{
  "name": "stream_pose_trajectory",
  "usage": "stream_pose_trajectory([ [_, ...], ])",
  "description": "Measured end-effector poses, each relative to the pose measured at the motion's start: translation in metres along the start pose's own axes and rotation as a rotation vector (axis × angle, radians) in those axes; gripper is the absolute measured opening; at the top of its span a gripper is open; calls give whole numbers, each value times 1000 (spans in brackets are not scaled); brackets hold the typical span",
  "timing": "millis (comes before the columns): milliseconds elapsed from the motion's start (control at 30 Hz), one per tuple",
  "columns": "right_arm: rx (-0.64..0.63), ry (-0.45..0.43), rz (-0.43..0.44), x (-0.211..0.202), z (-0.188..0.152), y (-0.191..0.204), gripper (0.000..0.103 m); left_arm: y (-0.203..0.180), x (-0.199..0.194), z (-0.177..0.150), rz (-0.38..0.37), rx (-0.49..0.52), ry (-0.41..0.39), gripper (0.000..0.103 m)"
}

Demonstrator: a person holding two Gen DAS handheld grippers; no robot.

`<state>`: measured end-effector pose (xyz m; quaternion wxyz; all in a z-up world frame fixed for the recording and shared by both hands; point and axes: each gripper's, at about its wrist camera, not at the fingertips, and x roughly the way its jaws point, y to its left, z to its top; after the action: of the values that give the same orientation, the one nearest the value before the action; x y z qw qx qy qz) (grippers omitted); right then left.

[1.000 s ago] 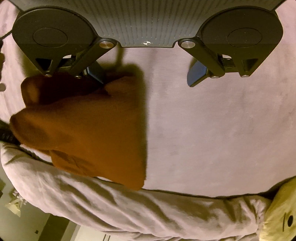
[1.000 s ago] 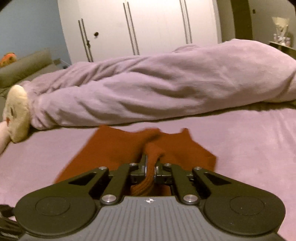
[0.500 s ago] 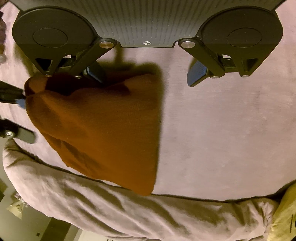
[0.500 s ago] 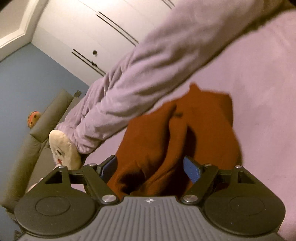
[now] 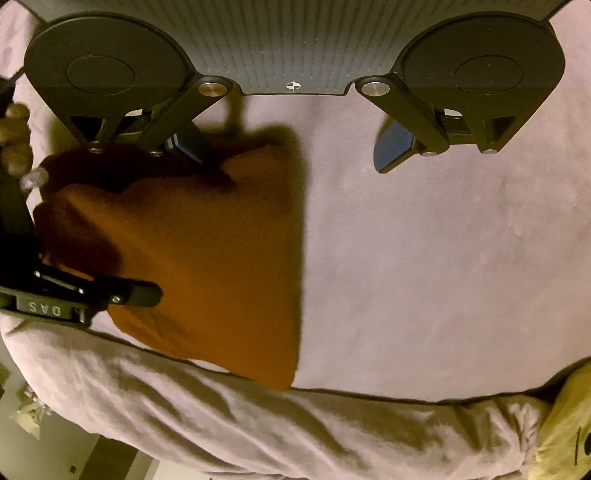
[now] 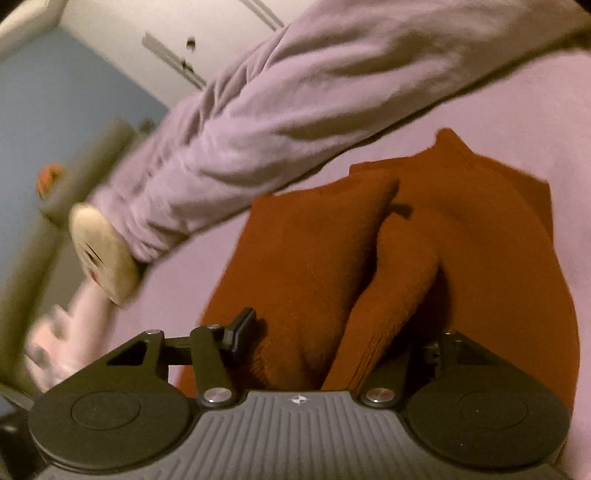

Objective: Fold small clothes

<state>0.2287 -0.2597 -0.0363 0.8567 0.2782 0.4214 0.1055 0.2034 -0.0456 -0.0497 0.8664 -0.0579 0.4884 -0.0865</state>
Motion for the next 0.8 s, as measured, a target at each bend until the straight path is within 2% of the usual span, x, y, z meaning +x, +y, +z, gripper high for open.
stream_pose_trajectory([
  [33, -28, 9, -21, 1, 1, 5, 55, 1, -1, 0, 2, 1, -2, 98],
  [133, -29, -19, -21, -9, 3, 4, 67, 3, -3, -1, 0, -4, -11, 98],
  [267, 65, -50, -27, -29, 7, -16, 68, 4, -3, 0, -6, -9, -14, 98],
  [400, 79, -161, -76, -65, 12, -24, 68, 5, -3, 0, -4, -21, -17, 98],
  [500, 69, -198, -26, -82, 13, -18, 67, 3, -1, 0, -4, -34, -13, 98],
  [600, 34, -145, 46, -72, 14, -3, 66, 0, -5, -1, -5, -25, -10, 98],
  [700, -2, -45, 1, -45, 11, 5, 64, -1, -16, -1, -3, 1, -22, 98],
  [800, 88, 26, 41, -19, 8, -6, 63, 1, -28, 2, 3, 11, -56, 98],
])
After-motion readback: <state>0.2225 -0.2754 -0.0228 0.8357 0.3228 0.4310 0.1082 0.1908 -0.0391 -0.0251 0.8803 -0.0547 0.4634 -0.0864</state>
